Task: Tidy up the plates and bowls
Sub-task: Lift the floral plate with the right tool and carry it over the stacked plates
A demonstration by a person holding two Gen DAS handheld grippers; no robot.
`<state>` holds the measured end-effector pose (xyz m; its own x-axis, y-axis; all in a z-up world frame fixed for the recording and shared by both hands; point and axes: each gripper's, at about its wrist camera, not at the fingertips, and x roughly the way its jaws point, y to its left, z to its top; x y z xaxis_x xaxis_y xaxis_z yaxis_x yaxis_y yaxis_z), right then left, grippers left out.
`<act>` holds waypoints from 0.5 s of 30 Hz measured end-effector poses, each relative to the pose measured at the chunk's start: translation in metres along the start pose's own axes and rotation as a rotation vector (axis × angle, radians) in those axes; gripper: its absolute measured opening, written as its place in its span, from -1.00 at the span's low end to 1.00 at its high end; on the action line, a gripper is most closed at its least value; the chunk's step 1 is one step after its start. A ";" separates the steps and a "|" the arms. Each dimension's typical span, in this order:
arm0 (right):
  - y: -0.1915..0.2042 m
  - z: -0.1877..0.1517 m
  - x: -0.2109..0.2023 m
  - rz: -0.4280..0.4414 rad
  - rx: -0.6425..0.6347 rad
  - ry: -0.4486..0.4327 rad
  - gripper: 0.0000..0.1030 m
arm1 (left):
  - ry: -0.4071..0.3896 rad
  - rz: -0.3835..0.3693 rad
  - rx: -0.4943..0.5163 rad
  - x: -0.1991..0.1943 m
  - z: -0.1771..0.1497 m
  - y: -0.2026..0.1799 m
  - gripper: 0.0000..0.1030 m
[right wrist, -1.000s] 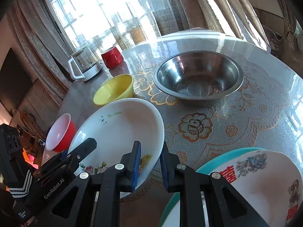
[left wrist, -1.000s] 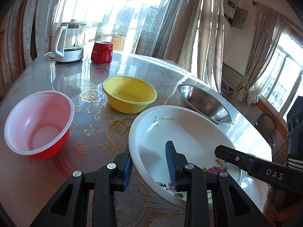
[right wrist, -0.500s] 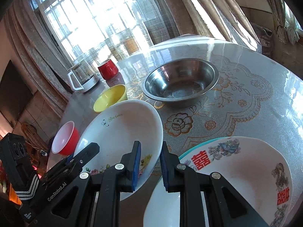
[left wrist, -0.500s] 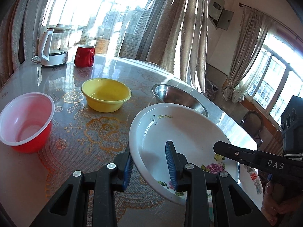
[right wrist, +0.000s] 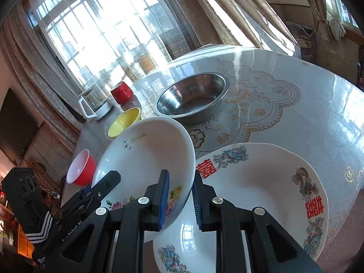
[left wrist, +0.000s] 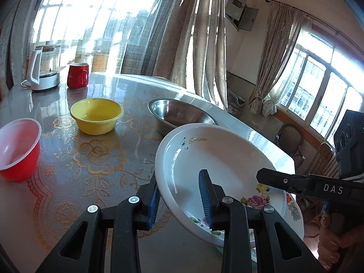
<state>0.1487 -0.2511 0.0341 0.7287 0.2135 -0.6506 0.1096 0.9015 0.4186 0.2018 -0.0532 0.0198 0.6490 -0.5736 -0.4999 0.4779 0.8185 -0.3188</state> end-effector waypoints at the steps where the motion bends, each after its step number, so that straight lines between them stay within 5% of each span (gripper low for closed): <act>1: -0.003 -0.001 -0.003 -0.003 0.005 -0.003 -0.59 | 0.002 -0.007 0.007 0.001 0.000 -0.004 -0.39; 15: -0.046 -0.027 -0.039 -0.049 0.085 -0.013 -0.59 | 0.041 -0.086 0.129 0.004 -0.021 -0.055 -0.39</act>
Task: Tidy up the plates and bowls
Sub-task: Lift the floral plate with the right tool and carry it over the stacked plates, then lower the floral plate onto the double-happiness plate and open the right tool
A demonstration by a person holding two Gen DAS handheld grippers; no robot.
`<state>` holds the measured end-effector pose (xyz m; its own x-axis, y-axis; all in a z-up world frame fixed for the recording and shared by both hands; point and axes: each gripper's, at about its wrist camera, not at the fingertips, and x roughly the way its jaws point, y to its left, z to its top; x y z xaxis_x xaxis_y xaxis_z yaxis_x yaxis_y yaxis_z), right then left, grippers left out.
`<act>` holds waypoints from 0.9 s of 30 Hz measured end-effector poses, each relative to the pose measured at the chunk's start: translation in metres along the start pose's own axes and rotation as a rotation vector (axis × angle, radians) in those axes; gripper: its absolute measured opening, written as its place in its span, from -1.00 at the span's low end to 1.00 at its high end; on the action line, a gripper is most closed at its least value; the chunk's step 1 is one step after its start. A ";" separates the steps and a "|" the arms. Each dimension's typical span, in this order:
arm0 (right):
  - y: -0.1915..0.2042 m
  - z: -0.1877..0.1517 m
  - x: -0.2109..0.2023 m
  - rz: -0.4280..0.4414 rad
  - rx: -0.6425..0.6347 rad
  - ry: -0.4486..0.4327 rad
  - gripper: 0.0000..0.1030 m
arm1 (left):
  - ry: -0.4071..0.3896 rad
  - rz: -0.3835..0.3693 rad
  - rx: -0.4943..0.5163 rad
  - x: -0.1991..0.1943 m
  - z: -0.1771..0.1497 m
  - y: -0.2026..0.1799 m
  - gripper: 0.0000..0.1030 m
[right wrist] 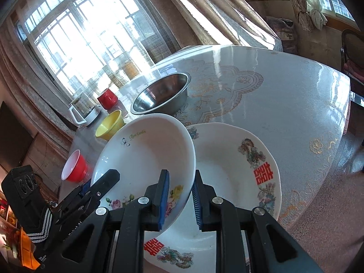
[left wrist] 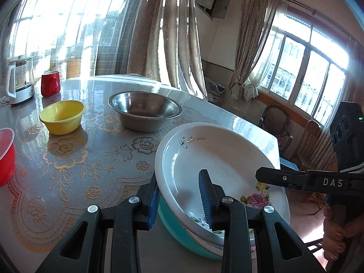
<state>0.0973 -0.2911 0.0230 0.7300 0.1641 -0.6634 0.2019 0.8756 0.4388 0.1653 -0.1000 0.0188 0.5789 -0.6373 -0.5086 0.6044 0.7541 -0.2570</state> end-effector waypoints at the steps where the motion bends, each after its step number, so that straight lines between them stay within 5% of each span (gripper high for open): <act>1: -0.003 -0.002 -0.001 -0.003 0.006 0.001 -0.59 | 0.004 -0.004 0.006 0.001 -0.001 -0.003 -0.39; 27: -0.043 -0.015 -0.010 -0.106 0.087 0.064 -0.60 | 0.159 -0.052 0.031 0.034 -0.014 -0.038 -0.26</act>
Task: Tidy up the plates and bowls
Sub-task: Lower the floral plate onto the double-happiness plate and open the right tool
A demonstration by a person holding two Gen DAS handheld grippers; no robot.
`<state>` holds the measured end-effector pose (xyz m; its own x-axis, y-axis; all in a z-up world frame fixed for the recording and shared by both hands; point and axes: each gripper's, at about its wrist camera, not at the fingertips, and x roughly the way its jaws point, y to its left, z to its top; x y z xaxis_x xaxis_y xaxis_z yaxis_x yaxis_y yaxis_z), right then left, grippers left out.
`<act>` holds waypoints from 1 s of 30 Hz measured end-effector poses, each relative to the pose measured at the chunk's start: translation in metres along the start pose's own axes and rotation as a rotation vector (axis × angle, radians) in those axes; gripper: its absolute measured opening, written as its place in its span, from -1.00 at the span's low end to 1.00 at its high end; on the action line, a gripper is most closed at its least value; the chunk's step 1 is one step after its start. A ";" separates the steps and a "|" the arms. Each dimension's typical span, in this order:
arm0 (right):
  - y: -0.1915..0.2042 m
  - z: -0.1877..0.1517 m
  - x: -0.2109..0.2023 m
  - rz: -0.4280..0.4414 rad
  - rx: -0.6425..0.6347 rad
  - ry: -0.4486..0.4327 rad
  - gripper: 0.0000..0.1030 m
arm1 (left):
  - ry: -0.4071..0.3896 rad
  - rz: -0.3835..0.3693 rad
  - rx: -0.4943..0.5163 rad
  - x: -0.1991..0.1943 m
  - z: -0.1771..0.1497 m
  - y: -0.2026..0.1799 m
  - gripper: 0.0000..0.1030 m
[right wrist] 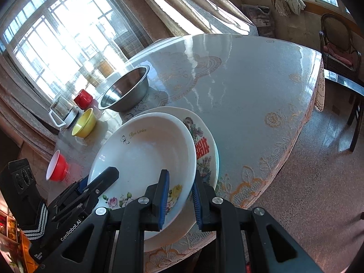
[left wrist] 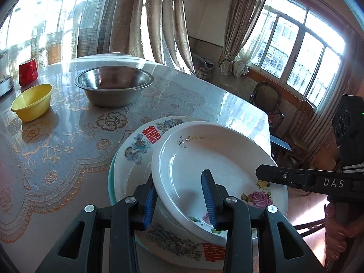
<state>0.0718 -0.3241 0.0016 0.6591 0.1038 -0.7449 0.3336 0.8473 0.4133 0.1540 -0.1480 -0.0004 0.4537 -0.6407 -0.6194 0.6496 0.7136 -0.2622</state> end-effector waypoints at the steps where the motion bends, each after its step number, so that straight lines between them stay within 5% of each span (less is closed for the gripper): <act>1: 0.000 0.000 0.000 0.000 0.002 0.004 -0.60 | 0.004 0.001 0.001 0.001 0.000 0.000 -0.24; 13: 0.005 0.007 0.012 -0.021 -0.007 0.045 -0.60 | 0.000 -0.066 -0.006 -0.008 -0.002 0.004 0.28; 18: 0.006 0.009 0.017 -0.027 -0.026 0.051 -0.69 | -0.012 -0.073 -0.018 -0.011 -0.001 0.007 0.27; 24: 0.006 0.008 0.019 -0.027 -0.050 0.058 -0.76 | 0.010 -0.080 -0.064 -0.014 0.002 0.018 0.03; 30: 0.011 0.008 0.021 -0.050 -0.090 0.076 -0.77 | 0.020 -0.001 -0.015 -0.017 0.002 0.013 -0.20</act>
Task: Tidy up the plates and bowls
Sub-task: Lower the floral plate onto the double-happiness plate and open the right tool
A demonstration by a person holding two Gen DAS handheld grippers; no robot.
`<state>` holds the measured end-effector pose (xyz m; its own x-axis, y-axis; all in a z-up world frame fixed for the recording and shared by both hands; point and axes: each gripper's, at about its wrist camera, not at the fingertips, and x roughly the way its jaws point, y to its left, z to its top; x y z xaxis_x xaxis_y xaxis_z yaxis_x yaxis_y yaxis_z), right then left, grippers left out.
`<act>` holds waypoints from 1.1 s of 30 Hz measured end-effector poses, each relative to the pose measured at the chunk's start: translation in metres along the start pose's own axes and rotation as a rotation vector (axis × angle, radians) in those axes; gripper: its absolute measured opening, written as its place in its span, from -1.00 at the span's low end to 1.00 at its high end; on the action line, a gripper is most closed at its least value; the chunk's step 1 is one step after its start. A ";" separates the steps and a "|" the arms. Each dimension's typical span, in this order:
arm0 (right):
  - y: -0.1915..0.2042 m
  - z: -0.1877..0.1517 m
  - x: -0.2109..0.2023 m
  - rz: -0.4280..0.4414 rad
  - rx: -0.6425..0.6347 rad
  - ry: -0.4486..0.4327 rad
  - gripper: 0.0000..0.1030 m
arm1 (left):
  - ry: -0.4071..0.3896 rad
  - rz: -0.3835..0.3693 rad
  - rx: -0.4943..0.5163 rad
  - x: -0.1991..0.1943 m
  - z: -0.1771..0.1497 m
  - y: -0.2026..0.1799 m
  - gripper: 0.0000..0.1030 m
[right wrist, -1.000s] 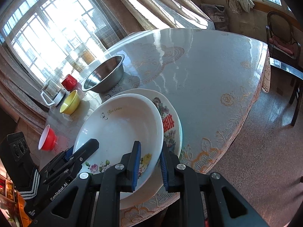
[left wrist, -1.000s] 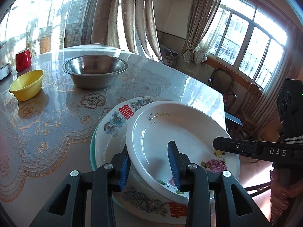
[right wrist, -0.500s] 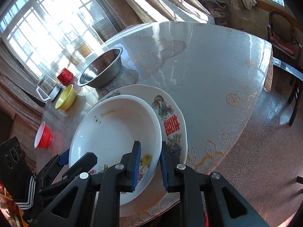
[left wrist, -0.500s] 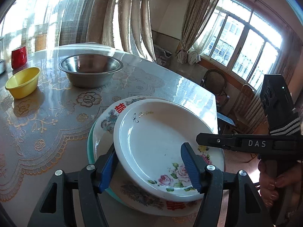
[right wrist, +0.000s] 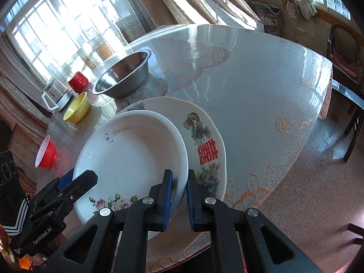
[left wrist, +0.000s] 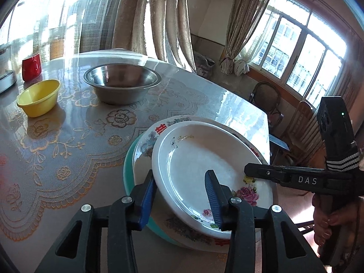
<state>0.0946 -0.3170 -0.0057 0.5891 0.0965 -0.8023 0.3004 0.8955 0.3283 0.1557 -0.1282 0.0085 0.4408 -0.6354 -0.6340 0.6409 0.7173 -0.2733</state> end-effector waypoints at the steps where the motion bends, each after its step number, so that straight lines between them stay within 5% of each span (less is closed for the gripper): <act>1: 0.001 0.000 0.000 -0.005 -0.008 0.003 -0.77 | 0.001 0.018 0.008 0.000 0.000 -0.001 -0.26; 16: 0.016 0.005 0.001 -0.125 -0.108 -0.008 -0.76 | -0.026 0.177 0.183 0.004 -0.008 -0.018 -0.42; 21: 0.019 0.008 -0.003 -0.202 -0.155 -0.043 -0.78 | -0.014 0.105 0.123 0.003 -0.004 -0.008 -0.38; 29: 0.018 0.010 -0.002 -0.213 -0.161 -0.047 -0.79 | -0.031 0.121 0.140 0.005 -0.006 -0.011 -0.46; 33: 0.016 0.010 -0.002 -0.190 -0.117 -0.065 -0.72 | -0.027 0.062 0.092 0.002 -0.002 -0.002 -0.36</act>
<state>0.1056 -0.3075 0.0066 0.5779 -0.1036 -0.8095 0.3240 0.9395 0.1111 0.1540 -0.1302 0.0057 0.4975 -0.5990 -0.6275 0.6664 0.7270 -0.1656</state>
